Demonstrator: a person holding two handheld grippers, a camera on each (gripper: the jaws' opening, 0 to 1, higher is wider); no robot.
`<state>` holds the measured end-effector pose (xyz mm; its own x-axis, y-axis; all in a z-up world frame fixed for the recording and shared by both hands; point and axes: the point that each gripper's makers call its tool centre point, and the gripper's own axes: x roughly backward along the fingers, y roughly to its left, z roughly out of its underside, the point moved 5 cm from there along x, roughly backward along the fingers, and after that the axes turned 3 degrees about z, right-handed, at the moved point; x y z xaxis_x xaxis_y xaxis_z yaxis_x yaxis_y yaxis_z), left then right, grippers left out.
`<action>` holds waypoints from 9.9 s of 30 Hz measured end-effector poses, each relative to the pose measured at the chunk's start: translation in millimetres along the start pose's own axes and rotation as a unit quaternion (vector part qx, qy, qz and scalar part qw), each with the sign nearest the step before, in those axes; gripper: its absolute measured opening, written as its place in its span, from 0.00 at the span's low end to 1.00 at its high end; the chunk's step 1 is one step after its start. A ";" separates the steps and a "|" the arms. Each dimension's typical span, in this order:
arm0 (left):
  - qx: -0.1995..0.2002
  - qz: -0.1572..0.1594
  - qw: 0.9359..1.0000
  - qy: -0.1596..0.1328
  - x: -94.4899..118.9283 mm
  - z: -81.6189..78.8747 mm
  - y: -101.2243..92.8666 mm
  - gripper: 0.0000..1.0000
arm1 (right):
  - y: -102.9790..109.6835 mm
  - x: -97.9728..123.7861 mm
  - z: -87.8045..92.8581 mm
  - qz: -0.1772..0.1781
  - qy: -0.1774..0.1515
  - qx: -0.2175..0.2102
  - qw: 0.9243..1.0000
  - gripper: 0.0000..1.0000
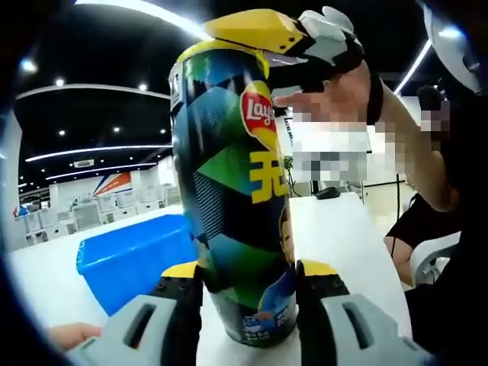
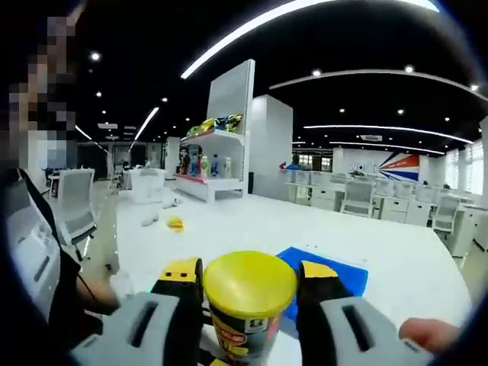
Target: Open the lid of the chip container on the table, take out the chips, place them into the box in front of the container, and close the lid
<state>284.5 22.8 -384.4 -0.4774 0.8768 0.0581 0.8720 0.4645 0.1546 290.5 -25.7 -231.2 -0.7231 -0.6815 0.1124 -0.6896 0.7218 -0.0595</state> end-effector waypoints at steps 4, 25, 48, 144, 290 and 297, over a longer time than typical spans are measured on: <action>-0.003 -0.001 1.000 0.001 0.2 -0.1 -0.6 0.49 | -0.4 -1.2 0.4 -0.002 0.004 -0.002 1.000 0.46; -0.004 -0.001 1.000 0.000 0.4 -1.4 -3.4 0.49 | -0.3 -6.5 -23.9 -0.052 -0.108 -0.069 0.990 0.11; 0.004 0.001 1.000 0.002 0.7 0.0 -2.3 0.48 | 10.5 -27.1 1.7 -0.063 -0.027 -0.002 0.998 0.00; 0.055 -0.202 0.962 -0.173 132.4 -90.8 154.2 0.95 | -121.7 36.4 -23.4 0.101 -0.244 -0.091 0.960 0.97; -0.104 -0.211 0.971 0.031 -21.3 16.4 264.9 0.33 | -203.1 -159.9 130.4 0.156 0.025 0.058 0.986 0.18; -0.123 -0.214 0.967 0.066 -22.8 33.8 264.2 0.34 | -199.4 -162.6 140.3 0.157 0.035 0.071 0.984 0.18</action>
<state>529.5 129.7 -378.2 -0.8124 0.5800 0.0601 0.5473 0.7230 0.4216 539.8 -75.7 -376.8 -0.9005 -0.4137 0.1341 -0.4345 0.8681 -0.2398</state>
